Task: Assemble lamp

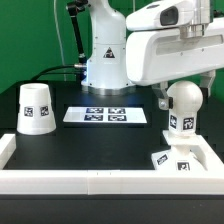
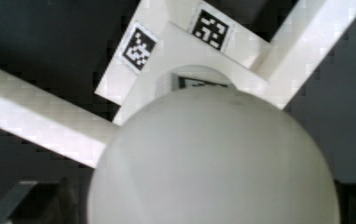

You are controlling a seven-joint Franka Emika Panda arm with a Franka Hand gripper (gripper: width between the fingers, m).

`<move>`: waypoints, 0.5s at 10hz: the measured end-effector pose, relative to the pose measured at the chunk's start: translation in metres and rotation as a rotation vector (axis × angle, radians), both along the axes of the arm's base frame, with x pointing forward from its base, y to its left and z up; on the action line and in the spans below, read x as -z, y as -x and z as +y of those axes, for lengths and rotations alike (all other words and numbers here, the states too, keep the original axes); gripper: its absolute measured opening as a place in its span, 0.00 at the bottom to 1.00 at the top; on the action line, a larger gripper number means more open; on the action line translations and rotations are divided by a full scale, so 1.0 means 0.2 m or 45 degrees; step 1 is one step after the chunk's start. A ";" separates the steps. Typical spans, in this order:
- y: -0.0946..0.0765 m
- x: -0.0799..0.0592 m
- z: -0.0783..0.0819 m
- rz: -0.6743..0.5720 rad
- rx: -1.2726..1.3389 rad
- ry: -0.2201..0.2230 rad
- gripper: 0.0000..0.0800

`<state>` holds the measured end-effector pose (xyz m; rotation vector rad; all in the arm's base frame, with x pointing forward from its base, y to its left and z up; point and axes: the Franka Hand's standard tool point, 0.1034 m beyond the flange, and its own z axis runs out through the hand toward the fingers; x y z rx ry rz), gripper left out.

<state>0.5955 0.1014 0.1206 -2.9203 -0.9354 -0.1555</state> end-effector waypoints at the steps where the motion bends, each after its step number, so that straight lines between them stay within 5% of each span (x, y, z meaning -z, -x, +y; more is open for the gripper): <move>1: 0.00 0.00 0.00 -0.006 -0.076 0.017 0.87; 5: 0.02 0.02 0.01 -0.006 -0.183 0.038 0.87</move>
Offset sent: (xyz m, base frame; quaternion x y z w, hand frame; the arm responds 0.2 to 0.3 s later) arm -0.0112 0.0059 -0.0069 0.0190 -0.0165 -0.1171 0.9928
